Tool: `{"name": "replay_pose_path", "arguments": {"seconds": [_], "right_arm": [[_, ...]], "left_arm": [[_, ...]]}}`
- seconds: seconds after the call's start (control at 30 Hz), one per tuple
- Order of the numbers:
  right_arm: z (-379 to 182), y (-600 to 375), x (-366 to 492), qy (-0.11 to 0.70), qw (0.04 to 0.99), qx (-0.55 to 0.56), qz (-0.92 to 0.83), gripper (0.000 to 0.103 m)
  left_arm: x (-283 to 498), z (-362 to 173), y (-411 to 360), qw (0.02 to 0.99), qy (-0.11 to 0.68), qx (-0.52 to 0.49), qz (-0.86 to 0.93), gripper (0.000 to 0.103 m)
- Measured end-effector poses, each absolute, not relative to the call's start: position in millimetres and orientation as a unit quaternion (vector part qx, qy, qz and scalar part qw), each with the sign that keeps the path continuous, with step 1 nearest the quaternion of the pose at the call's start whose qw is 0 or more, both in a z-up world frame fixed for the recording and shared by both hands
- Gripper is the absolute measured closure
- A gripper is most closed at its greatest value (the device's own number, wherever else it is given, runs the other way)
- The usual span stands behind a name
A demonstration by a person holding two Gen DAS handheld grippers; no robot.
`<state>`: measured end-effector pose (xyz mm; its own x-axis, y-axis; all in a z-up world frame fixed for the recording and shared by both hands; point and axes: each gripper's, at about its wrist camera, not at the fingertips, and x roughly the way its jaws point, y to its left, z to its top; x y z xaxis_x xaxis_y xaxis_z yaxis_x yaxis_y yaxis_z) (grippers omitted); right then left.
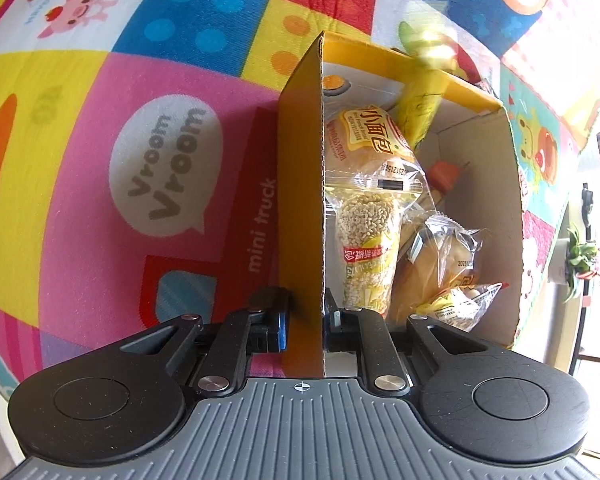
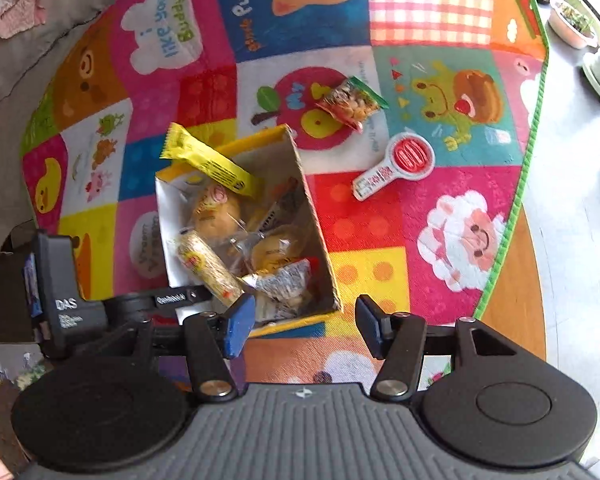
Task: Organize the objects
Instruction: 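Carry the yellow stick snack into the box and release it, then reach the right tool to the green-topped cookie packet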
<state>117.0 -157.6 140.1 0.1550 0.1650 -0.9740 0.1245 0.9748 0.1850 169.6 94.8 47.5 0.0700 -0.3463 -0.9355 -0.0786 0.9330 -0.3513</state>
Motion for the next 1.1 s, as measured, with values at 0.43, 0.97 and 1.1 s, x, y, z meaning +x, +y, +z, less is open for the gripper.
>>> {"name": "replay_pose_path", "arguments": {"seconds": [0.43,0.97,1.1], "right_arm": [[119,-199,125,0.664,0.734,0.145,0.013,0.041],[88,-66,288,0.66,0.715,0.147,0.179,0.059],[64,-61,291,0.687,0.693,0.142,0.168,0.062]], "left_arm": [[172,50,83,0.707,0.687,-0.153,-0.069,0.088],[162,51,93,0.708,0.682,-0.179,-0.046,0.088],[162,50,92,0.707,0.682,-0.184,-0.036,0.087]]}}
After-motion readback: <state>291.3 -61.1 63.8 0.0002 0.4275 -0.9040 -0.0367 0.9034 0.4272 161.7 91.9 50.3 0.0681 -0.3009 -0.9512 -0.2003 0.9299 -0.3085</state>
